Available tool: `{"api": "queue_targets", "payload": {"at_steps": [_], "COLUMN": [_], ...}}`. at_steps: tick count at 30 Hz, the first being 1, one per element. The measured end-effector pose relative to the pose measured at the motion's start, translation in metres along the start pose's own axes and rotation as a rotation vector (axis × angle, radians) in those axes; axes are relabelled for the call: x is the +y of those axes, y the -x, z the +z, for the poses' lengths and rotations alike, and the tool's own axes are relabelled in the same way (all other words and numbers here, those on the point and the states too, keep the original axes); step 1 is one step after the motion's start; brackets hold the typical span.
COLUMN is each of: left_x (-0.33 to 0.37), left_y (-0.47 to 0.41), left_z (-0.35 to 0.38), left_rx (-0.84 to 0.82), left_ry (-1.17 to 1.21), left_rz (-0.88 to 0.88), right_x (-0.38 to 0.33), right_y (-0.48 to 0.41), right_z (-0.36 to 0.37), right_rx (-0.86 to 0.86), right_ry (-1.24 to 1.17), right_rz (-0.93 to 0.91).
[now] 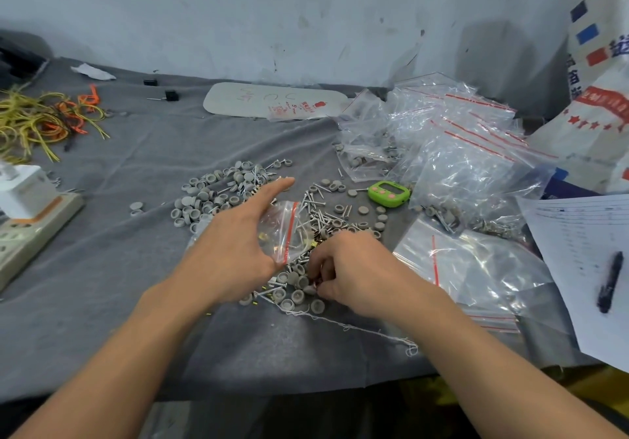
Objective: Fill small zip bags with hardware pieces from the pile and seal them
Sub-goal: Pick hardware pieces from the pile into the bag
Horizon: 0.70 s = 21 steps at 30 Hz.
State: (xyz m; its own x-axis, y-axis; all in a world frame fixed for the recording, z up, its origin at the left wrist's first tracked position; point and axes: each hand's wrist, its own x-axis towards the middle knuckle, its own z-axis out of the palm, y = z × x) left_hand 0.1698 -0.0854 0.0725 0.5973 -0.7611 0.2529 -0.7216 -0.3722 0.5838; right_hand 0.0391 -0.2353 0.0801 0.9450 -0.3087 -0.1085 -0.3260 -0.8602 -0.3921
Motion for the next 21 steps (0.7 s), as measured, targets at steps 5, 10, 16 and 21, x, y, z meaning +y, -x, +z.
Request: {"api": "queue_targets", "payload": {"at_steps": [5,10,16,21], "left_x": [-0.004,-0.006,-0.009,-0.016], "left_y": [-0.001,-0.001,-0.001,-0.006], "left_z": [-0.001,-0.002,-0.007,-0.013], "left_rx": [-0.002,0.013,0.062,0.088], "left_ry": [-0.020,-0.034,-0.034,-0.007], "left_rz": [-0.007,-0.006,-0.009,-0.013], "right_x": [-0.002,0.006,0.020,0.032], "right_y": [-0.009,-0.025,-0.036,-0.030], "right_z": [0.015,0.019,0.002,-0.009], "right_rx": [0.169,0.265,0.293,0.185], "right_ry": [0.062,0.093,-0.324,-0.584], "right_rz": [0.004,-0.037,0.082,0.122]}}
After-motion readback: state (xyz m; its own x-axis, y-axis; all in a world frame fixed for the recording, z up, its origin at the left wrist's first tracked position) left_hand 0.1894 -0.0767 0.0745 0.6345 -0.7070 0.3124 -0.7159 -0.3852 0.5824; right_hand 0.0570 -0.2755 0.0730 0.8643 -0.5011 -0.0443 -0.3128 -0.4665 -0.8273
